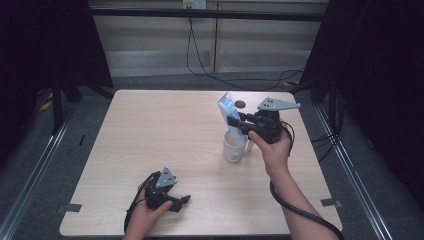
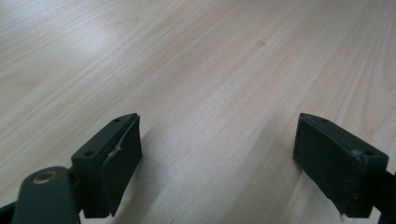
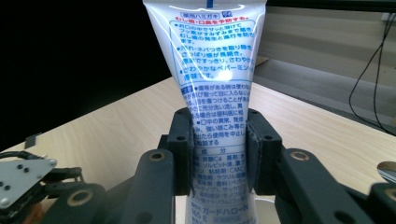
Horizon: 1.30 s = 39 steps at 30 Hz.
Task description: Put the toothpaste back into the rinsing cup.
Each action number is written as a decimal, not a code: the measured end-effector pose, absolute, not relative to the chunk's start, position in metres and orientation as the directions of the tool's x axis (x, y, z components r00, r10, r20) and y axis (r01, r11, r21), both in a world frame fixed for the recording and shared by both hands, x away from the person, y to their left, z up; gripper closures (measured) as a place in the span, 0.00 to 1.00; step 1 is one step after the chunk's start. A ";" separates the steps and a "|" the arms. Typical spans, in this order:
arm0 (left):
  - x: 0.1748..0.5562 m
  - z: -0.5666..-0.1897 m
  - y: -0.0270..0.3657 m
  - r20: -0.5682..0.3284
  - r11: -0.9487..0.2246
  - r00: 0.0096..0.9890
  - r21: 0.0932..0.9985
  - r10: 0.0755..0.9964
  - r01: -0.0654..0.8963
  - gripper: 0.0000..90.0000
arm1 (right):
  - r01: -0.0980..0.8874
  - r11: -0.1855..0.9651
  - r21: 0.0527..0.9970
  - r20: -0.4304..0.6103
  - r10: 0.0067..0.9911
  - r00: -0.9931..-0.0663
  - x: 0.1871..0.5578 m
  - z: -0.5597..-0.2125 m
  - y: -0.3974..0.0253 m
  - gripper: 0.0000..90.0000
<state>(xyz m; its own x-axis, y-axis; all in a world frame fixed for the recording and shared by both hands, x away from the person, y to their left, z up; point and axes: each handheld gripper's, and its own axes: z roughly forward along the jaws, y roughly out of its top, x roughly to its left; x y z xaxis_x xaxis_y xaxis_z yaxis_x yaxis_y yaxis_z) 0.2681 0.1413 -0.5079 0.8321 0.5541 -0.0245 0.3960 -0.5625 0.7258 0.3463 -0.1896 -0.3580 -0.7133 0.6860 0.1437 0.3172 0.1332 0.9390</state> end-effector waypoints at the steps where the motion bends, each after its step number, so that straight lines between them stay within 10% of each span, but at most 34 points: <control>1: 0.268 -0.508 0.141 -0.023 -0.564 0.833 0.725 0.553 0.395 0.17 | 0.316 0.131 0.940 0.143 0.689 -0.711 0.347 -0.358 -0.189 0.75; 39: 0.268 -0.508 0.141 -0.021 -0.564 0.831 0.724 0.556 0.396 0.17 | 0.336 0.071 0.939 0.173 0.748 -0.641 0.371 -0.384 -0.190 0.74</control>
